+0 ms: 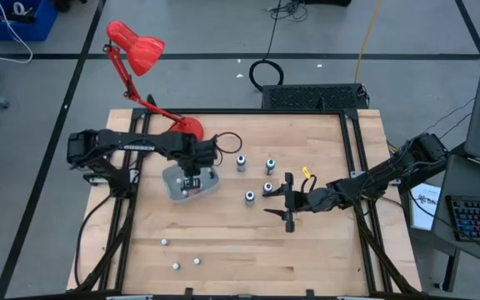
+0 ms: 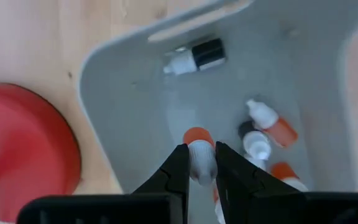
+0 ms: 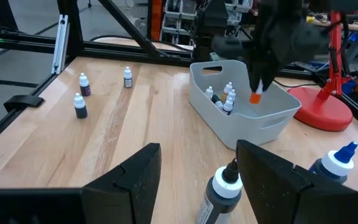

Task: Pick & Place food coloring
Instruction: Put the small orange coloring bottle into the gray container

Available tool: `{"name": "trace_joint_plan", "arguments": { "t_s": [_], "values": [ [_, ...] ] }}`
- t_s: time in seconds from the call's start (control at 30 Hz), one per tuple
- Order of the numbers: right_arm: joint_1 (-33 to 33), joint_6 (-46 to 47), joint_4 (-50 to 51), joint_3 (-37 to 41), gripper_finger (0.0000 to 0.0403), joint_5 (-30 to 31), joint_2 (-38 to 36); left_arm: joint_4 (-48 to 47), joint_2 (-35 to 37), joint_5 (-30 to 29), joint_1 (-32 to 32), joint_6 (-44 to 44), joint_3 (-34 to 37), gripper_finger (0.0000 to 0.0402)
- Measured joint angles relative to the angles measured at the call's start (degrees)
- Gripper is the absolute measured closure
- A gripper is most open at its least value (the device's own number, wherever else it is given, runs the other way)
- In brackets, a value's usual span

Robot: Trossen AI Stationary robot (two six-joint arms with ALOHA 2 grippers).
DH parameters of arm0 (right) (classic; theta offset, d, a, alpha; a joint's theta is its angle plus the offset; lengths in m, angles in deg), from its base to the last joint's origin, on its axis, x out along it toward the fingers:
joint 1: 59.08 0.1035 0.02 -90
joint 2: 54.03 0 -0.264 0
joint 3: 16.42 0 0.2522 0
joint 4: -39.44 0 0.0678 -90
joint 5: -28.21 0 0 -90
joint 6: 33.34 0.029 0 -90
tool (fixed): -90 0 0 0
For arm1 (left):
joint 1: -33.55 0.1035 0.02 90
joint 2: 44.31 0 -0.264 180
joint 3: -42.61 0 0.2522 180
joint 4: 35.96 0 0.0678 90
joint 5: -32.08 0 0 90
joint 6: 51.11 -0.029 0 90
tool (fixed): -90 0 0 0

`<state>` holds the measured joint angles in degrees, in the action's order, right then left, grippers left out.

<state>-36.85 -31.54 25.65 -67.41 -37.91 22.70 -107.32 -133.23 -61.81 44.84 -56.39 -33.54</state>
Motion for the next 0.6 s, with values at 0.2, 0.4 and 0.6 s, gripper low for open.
{"name": "trace_joint_plan", "arguments": {
  "t_s": [0.2,0.4,0.6],
  "values": [
    [-0.1,-0.2,0.0,0.0,0.0206,0.0,0.0,7.7,0.0,3.7,2.6,-0.7,6.1,0.0348],
    [-0.2,-0.3,0.0,0.0,0.0206,0.1,0.0,12.7,0.0,5.8,3.0,-0.6,10.2,0.0348],
    [-0.2,-0.5,0.0,0.0,0.0206,0.1,0.0,15.9,0.1,6.6,3.0,0.3,12.2,0.0348]
  ]
}}
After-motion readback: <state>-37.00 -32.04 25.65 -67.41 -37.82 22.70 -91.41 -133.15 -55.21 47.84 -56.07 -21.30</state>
